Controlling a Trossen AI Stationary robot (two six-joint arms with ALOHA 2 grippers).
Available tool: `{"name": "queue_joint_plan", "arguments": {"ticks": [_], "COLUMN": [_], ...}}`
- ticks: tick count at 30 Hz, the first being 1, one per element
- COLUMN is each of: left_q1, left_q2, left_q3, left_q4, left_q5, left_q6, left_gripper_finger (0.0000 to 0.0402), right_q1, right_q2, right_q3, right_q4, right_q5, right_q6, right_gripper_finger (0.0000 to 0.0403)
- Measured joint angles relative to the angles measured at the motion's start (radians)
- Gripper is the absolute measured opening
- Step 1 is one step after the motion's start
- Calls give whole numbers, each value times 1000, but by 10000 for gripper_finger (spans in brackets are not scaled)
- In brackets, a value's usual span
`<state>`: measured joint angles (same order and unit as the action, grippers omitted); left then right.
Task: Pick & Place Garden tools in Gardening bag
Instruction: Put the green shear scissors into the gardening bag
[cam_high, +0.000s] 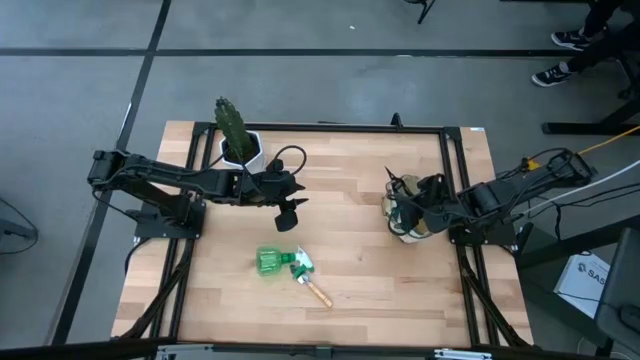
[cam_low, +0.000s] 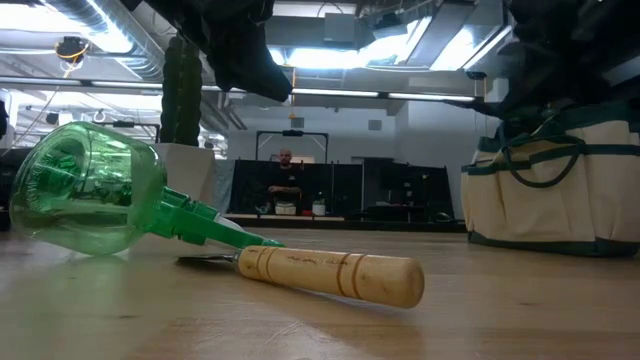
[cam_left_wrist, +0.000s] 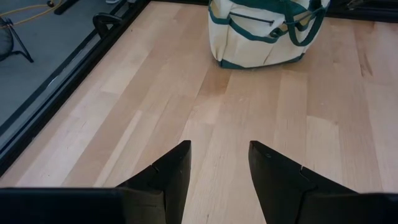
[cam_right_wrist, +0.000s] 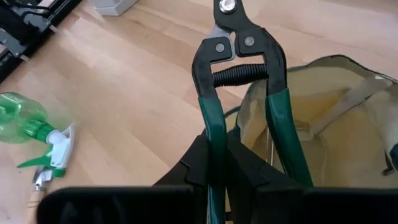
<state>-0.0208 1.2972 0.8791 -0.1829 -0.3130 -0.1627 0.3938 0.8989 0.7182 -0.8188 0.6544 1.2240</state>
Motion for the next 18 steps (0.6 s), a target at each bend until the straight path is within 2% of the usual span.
{"name": "queue_joint_plan", "arguments": {"ticks": [18], "left_q1": [0], "left_q2": [0], "left_q3": [0], "left_q4": [0], "left_q5": [0], "left_q6": [0], "left_gripper_finger": [157], "right_q1": [124], "right_q2": [0], "right_q3": [-44], "right_q4": [-32], "right_q5": [159], "right_q6": [206], "right_gripper_finger": [30]}}
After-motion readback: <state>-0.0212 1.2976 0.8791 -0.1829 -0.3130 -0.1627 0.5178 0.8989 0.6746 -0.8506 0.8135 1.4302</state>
